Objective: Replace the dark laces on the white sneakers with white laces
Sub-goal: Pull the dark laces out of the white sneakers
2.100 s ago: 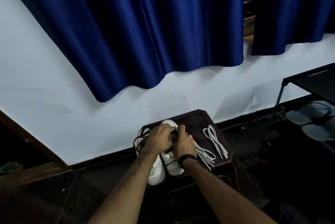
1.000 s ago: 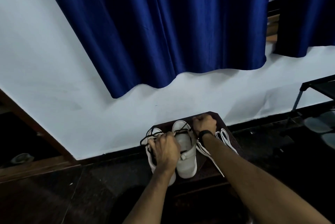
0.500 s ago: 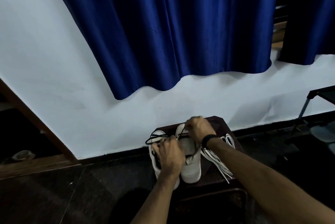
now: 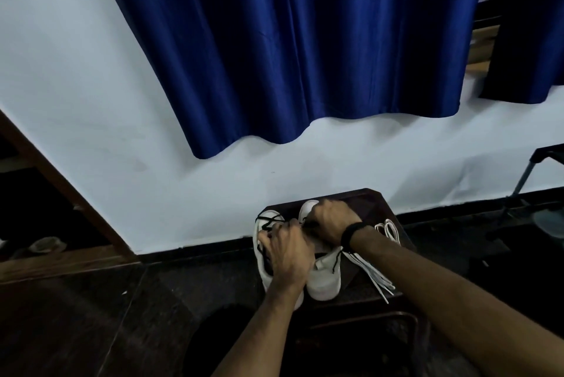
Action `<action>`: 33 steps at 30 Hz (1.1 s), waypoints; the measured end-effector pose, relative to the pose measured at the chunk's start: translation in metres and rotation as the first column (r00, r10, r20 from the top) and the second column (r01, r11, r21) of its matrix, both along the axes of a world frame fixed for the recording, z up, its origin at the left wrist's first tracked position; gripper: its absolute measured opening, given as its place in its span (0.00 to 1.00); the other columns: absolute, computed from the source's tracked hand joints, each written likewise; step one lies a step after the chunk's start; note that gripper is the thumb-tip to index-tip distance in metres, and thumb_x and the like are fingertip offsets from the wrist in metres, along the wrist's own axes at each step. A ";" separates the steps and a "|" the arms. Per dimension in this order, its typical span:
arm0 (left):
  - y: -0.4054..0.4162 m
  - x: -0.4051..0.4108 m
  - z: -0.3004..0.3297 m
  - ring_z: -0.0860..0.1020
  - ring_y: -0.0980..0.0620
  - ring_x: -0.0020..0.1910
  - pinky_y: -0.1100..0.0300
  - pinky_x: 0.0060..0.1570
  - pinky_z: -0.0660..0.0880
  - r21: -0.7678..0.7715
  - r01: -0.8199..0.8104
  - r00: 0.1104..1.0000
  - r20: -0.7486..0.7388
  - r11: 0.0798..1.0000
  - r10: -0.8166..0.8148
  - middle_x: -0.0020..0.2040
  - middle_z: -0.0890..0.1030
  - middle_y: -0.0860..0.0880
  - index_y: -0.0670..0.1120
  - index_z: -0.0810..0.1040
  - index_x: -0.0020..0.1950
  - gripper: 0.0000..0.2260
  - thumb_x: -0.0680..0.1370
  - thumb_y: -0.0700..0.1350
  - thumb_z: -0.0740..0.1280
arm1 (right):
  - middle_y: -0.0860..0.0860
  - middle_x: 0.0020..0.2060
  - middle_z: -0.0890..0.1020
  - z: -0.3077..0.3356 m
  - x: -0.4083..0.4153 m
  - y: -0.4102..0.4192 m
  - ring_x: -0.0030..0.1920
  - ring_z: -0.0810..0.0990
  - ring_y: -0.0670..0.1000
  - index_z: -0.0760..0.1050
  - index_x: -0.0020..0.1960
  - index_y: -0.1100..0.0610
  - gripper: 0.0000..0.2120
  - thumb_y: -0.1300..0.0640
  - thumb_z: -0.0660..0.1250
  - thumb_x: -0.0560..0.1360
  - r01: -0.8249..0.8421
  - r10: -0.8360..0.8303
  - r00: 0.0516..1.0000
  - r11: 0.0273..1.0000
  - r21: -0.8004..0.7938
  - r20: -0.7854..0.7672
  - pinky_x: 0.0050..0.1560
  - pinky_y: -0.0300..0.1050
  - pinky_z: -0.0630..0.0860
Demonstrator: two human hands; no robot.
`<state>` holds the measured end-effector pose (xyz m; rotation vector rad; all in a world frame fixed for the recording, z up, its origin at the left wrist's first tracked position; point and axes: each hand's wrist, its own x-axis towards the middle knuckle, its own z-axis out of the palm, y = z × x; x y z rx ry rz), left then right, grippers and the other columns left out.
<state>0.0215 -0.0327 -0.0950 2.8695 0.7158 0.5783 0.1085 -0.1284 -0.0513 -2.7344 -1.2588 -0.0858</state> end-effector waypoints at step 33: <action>-0.007 0.000 0.003 0.80 0.46 0.42 0.47 0.49 0.63 0.040 -0.047 0.999 -0.021 0.998 0.048 0.35 0.82 0.49 0.49 0.79 0.38 0.02 0.69 0.45 0.67 | 0.59 0.48 0.76 0.006 0.050 -0.042 0.41 0.77 0.63 0.74 0.50 0.61 0.15 0.74 0.59 0.68 0.470 -0.489 0.861 0.655 0.592 -0.141 0.37 0.48 0.67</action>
